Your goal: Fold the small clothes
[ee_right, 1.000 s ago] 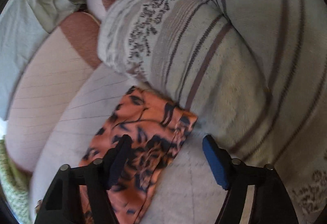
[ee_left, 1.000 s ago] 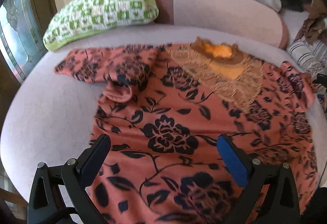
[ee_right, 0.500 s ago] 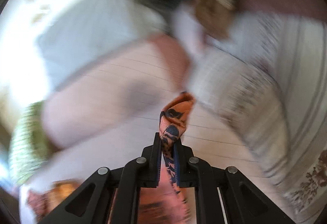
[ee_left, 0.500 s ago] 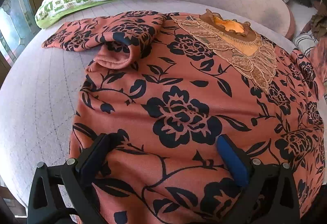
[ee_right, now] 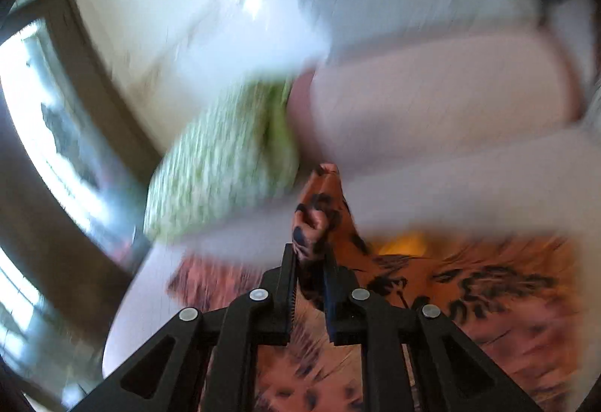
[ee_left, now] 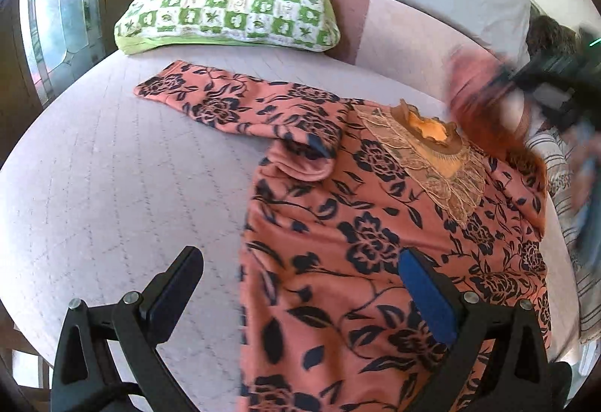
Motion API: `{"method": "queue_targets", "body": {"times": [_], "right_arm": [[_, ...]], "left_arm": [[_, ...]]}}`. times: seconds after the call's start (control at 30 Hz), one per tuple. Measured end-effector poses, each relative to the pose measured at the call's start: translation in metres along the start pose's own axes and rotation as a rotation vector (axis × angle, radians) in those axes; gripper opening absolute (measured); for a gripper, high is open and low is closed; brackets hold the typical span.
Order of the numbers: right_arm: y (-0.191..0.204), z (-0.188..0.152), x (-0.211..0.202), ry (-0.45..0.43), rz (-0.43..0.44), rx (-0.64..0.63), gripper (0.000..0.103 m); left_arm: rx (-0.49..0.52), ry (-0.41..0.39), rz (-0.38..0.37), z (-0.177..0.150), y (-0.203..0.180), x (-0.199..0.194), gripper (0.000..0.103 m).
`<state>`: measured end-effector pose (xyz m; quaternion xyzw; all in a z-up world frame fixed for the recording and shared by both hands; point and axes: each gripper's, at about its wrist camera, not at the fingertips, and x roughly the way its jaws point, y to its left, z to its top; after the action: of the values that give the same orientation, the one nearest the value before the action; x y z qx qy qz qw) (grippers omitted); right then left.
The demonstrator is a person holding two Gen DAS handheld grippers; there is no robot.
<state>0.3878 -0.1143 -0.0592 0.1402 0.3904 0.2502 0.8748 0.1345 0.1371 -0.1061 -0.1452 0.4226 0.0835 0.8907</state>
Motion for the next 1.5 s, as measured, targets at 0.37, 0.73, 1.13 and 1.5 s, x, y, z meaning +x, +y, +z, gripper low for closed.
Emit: {"method": "queue_targets", "body": {"times": [0.37,0.73,1.13,1.5], "right_arm": [[-0.106,-0.055,-0.037,0.081,-0.070,0.100,0.080],[-0.239,-0.052,-0.094,0.036,-0.247,0.236,0.083],[-0.330,-0.011,-0.023,0.148,-0.075,0.429,0.082],[-0.295,0.001,-0.005,0.137,-0.336,0.137,0.018]], "left_arm": [[0.065,0.056,-0.159,0.067,-0.046,0.060,0.102],[0.146,0.318,-0.151,0.112,-0.118,0.187,0.051],[0.281,0.006,-0.083,0.112,-0.132,0.143,0.007],[0.230,0.104,-0.031,0.088,-0.113,0.169,0.009]]}}
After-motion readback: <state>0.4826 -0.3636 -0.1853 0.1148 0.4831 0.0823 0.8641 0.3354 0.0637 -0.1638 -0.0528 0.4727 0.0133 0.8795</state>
